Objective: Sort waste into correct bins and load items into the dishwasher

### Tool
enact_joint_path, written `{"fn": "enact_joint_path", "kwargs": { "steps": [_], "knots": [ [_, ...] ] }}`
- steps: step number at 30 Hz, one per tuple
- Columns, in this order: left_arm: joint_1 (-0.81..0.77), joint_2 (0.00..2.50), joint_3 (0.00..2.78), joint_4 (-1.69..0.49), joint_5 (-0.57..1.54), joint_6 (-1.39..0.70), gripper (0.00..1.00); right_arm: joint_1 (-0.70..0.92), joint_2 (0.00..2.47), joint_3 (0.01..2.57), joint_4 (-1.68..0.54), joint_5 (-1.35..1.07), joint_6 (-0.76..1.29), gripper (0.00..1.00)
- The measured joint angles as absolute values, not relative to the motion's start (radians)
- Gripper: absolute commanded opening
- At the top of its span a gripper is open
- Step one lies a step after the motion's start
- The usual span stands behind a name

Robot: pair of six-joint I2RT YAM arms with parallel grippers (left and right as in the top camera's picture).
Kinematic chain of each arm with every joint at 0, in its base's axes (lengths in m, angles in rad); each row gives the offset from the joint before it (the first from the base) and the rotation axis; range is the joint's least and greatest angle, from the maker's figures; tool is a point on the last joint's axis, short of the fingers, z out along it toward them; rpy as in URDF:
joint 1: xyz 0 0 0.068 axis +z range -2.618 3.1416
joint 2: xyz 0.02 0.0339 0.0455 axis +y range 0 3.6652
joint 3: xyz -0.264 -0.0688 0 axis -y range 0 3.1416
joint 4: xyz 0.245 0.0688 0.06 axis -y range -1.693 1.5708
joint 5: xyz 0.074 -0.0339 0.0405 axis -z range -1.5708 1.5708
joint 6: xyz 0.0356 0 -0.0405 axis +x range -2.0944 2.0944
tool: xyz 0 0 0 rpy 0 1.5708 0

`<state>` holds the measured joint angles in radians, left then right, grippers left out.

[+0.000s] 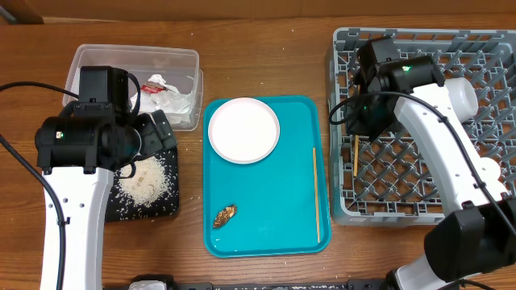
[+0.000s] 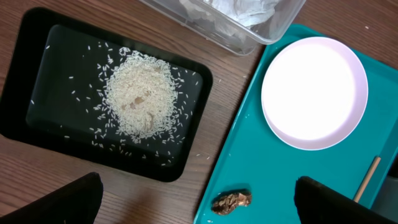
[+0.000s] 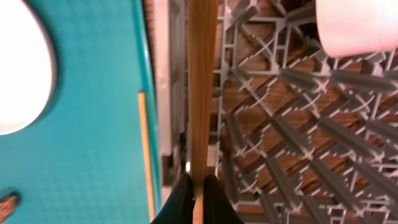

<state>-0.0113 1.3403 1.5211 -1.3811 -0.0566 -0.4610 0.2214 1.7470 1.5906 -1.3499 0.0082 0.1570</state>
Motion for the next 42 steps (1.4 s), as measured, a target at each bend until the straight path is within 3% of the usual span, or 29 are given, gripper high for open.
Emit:
{"fn": "enact_joint_path", "kwargs": {
  "steps": [5,11,22,29,42],
  "knots": [
    [-0.011,1.340,1.521,-1.381,-0.057,-0.461,0.99,0.223,1.794,1.535,-1.316,0.009,0.150,0.09],
    [-0.011,1.340,1.521,-1.381,-0.057,-0.461,0.99,0.223,1.813,1.492,-1.267,0.015,0.150,0.28],
    [-0.011,1.340,1.521,-1.381,-0.057,-0.461,0.99,0.246,1.795,1.560,-1.346,-0.046,0.157,0.29],
    [-0.011,1.340,1.521,-1.381,-0.057,-0.461,1.00,0.431,1.749,1.563,-1.303,-0.091,0.224,0.32],
    [-0.011,1.341,1.521,-1.384,-0.056,-0.461,1.00,0.607,1.811,1.284,-1.097,-0.035,0.376,0.40]
  ]
}}
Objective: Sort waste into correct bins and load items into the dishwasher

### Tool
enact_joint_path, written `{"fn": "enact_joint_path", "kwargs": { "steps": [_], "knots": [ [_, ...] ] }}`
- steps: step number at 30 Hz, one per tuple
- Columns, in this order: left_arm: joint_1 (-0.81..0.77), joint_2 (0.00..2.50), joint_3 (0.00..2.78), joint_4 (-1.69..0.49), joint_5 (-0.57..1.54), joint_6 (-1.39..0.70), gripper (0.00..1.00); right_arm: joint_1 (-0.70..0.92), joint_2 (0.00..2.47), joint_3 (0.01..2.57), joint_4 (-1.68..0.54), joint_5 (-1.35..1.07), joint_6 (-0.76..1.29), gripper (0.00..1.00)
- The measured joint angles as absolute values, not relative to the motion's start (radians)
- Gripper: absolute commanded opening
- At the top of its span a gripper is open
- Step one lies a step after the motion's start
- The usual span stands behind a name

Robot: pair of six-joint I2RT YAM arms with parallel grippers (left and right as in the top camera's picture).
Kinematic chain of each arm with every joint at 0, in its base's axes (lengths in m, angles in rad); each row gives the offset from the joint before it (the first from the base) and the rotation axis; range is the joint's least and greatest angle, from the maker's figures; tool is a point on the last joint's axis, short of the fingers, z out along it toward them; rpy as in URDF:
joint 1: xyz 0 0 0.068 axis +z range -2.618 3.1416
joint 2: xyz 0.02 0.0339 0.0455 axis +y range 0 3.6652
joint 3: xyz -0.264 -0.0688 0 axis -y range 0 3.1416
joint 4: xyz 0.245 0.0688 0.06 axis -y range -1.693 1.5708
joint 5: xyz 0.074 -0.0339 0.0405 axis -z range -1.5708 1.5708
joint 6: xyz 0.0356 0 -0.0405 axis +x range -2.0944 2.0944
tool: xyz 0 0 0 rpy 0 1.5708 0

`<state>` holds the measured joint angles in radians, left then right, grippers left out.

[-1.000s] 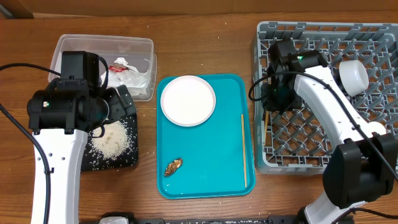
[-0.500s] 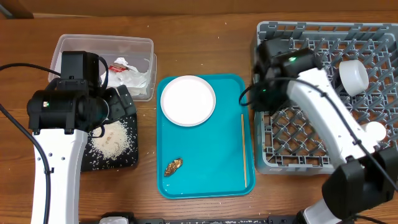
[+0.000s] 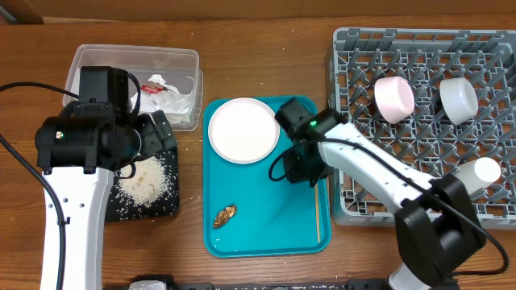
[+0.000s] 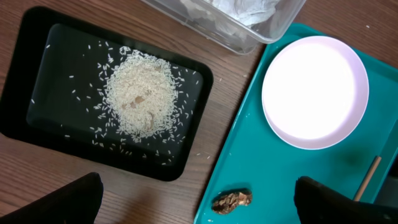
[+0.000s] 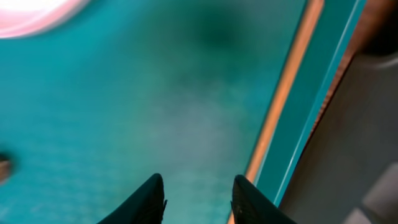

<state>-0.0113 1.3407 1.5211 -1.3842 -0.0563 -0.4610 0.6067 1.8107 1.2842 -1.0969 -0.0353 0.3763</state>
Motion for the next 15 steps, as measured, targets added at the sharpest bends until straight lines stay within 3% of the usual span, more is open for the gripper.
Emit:
{"fn": "enact_joint_path", "kwargs": {
  "steps": [15],
  "knots": [
    [-0.011,1.341,1.521,-1.384,-0.057,-0.461,0.99,0.616,1.817,1.080,-0.971,0.013,0.472,0.42]
  ]
}}
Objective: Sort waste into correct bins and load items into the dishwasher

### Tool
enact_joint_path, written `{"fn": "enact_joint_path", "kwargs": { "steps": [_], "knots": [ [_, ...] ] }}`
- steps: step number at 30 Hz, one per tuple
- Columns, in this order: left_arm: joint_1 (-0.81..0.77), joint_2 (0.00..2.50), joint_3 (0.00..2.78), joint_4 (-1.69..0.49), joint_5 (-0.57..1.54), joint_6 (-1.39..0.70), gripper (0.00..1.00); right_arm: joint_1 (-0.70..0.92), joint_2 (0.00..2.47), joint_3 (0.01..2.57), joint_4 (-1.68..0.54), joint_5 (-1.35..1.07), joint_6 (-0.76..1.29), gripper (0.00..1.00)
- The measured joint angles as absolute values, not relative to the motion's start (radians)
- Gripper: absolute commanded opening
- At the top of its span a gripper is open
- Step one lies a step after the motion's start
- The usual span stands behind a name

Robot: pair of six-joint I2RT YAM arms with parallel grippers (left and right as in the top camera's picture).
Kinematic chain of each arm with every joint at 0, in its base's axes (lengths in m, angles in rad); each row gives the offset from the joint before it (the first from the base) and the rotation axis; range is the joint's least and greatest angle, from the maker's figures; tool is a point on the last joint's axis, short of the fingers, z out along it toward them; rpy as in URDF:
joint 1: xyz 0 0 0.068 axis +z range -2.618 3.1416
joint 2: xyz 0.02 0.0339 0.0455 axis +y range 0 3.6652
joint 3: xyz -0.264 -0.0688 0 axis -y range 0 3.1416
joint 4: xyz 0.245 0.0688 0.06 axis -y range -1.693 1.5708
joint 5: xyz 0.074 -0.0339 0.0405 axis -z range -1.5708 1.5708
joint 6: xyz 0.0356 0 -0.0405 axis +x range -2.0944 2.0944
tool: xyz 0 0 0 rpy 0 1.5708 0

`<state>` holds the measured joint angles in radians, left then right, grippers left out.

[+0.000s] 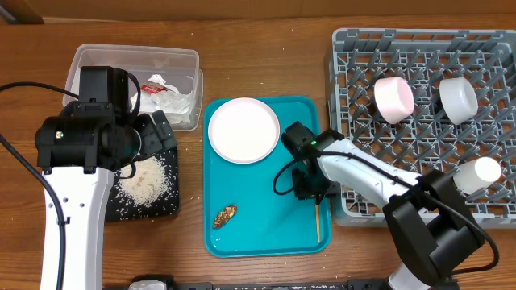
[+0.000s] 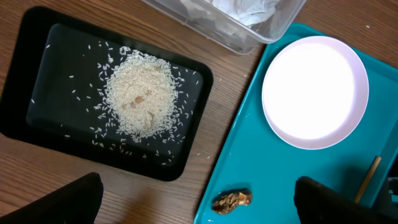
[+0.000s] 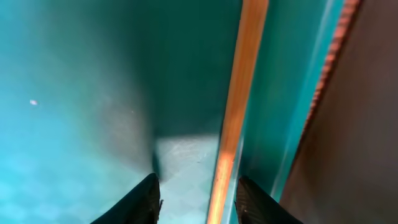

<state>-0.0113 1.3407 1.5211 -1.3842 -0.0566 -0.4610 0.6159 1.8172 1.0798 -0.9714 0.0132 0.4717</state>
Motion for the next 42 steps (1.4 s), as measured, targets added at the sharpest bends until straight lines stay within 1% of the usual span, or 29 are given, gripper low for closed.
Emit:
{"fn": "enact_joint_path", "kwargs": {
  "steps": [3,4,8,9,10,16,25,31,36,42],
  "knots": [
    [-0.011,1.341,1.521,-1.384,-0.057,-0.461,0.99,0.617,1.815,1.066,-0.961,0.006,0.472,0.41],
    [-0.011,1.341,1.521,-1.384,-0.056,-0.461,0.99,0.617,1.814,1.065,-0.959,0.005,0.471,0.39],
    [-0.011,1.341,1.521,-1.384,-0.057,-0.461,0.99,0.617,1.813,1.061,-0.955,-0.010,0.454,0.27],
    [-0.011,1.341,1.521,-1.384,-0.057,-0.461,1.00,0.617,1.812,1.060,-0.954,-0.018,0.444,0.21],
    [-0.011,1.341,1.521,-1.384,-0.057,-0.461,0.99,0.618,1.811,1.060,-0.955,-0.022,0.440,0.17],
    [-0.011,1.341,1.521,-1.384,-0.057,-0.461,0.99,0.618,1.811,1.058,-0.959,-0.030,0.421,0.04],
    [-0.011,1.341,1.521,-1.385,-0.057,-0.461,1.00,0.618,1.809,1.057,-0.963,-0.030,0.418,0.04],
    [-0.011,1.341,1.521,-1.392,-0.056,-0.461,1.00,0.617,1.796,1.094,-1.044,-0.034,0.418,0.04],
    [-0.012,1.341,1.521,-1.393,-0.019,-0.445,1.00,0.595,1.695,1.262,-1.132,-0.043,0.379,0.04],
    [-0.052,1.345,1.513,-1.394,0.013,-0.404,1.00,0.480,1.588,1.504,-1.250,-0.047,0.268,0.04]
  ]
}}
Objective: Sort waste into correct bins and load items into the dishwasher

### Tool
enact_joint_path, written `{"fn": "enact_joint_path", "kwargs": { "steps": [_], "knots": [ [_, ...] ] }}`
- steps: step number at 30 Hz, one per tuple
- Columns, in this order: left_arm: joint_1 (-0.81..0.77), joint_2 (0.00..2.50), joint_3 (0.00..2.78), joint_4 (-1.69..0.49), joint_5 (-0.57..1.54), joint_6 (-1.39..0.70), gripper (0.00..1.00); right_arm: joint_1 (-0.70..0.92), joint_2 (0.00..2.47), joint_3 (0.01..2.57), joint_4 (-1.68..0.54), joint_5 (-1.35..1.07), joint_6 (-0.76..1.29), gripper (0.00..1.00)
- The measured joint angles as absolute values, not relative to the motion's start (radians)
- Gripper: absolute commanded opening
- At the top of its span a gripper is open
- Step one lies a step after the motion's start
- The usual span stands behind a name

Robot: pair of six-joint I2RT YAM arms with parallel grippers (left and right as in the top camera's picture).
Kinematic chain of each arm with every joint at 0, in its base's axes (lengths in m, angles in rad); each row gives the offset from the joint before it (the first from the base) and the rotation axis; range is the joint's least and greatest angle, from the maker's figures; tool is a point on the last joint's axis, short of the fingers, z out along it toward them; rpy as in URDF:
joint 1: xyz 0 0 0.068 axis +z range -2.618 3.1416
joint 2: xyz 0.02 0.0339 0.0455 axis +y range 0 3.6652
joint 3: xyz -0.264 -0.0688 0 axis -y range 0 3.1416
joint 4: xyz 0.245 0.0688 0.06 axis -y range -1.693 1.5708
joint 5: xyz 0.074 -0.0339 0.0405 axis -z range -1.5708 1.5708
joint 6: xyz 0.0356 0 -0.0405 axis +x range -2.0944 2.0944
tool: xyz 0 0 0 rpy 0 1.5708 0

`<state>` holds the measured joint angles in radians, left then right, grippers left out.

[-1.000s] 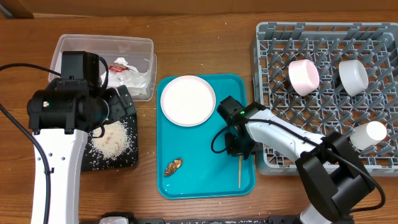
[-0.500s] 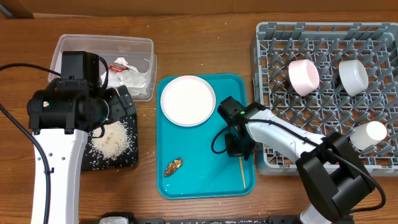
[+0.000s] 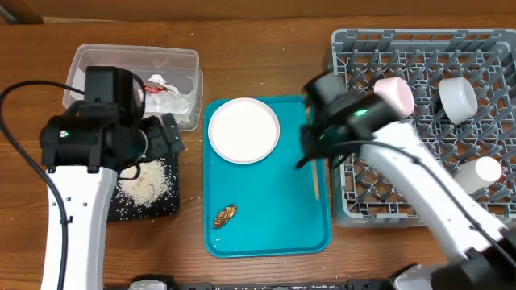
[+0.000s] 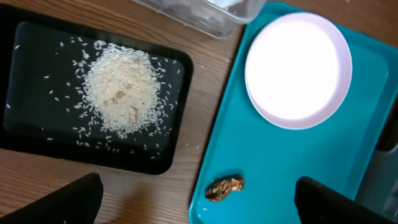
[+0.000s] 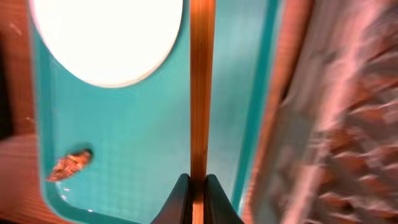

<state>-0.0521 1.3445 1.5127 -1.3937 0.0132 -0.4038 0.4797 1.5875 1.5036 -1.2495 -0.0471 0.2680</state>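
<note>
My right gripper [image 5: 198,186] is shut on a wooden chopstick [image 5: 201,93], held above the right side of the teal tray [image 3: 266,217] next to the grey dish rack [image 3: 419,36]. In the overhead view the chopstick [image 3: 315,181] pokes out below the blurred right wrist. On the tray lie a white plate [image 3: 243,130] and a brown food scrap [image 3: 225,214]. A black tray with rice [image 3: 149,181] and a clear bin of paper waste [image 3: 165,89] sit at the left. My left gripper [image 4: 196,205] hangs open high above the black tray's right edge.
The rack holds a pink bowl [image 3: 395,95], a white bowl [image 3: 458,97] and a white cup [image 3: 484,171]. Loose rice grains are scattered over the black tray round the heap [image 4: 118,99].
My right gripper was open, low on the tray, astride the chopstick; now it is shut on it, higher and closer to the rack. The left wrist has shifted slightly towards the tray.
First my right gripper was shut on one chopstick at the rack's left edge, with another lying on the tray. Then it was open and empty over the tray beside that second chopstick, then low astride it. Now it holds that chopstick lifted.
</note>
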Motion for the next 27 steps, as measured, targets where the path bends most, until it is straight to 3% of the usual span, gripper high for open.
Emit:
{"fn": "enact_joint_path", "kwargs": {
  "steps": [12,23,24,27],
  "knots": [
    [-0.250,1.371,1.254,-1.311,0.058,-0.362,1.00,0.210,1.603,1.516,-1.327,0.017,0.068,0.04],
    [-0.373,1.384,0.989,-1.094,0.092,-0.356,0.94,0.191,1.697,1.422,-1.261,0.003,0.045,0.05],
    [-0.377,1.386,0.972,-1.078,0.094,-0.356,0.94,0.191,1.707,1.417,-1.257,0.003,0.043,0.06],
    [-0.388,1.395,0.926,-1.032,0.097,-0.356,0.93,0.191,1.737,1.412,-1.244,0.001,0.040,0.25]
  ]
}}
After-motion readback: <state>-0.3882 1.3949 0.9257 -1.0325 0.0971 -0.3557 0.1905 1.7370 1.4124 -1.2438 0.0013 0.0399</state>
